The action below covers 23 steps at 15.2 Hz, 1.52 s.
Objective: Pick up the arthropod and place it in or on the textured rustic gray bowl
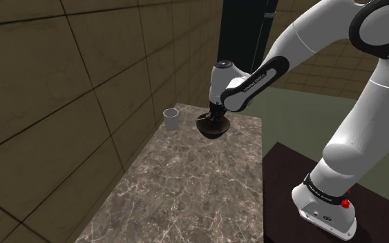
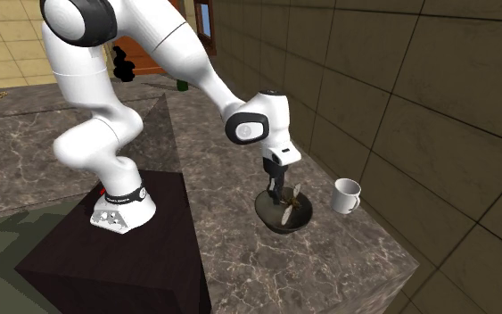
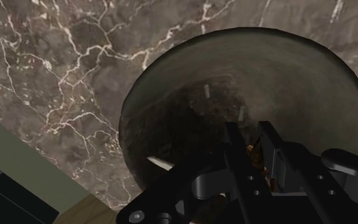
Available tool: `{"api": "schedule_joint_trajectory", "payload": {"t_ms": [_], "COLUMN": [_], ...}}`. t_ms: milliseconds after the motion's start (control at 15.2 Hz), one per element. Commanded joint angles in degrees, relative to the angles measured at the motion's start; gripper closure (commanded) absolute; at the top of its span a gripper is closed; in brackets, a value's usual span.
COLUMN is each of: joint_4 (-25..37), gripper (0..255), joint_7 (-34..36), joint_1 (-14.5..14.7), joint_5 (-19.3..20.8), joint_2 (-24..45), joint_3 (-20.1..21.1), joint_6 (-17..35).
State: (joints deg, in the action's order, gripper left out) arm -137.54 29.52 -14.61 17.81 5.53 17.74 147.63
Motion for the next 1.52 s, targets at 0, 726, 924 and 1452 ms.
{"api": "schedule_joint_trajectory", "payload": {"t_ms": [0,726,924,1452], "joint_4": [0.0,0.0,0.5,0.5], "gripper": [255,0,0,0], "joint_7": [0.1,-1.1,-4.0,-4.0], "joint_1": [0.0,0.0,0.2,0.3], "joint_5": [0.1,-1.6,-5.7,-5.7], "joint_2": [0.1,-1.7,-6.6,-6.6], "joint_3": [0.0,0.4,1.2,1.1], "joint_6": [0.1,-1.5,-6.4,-6.4]}}
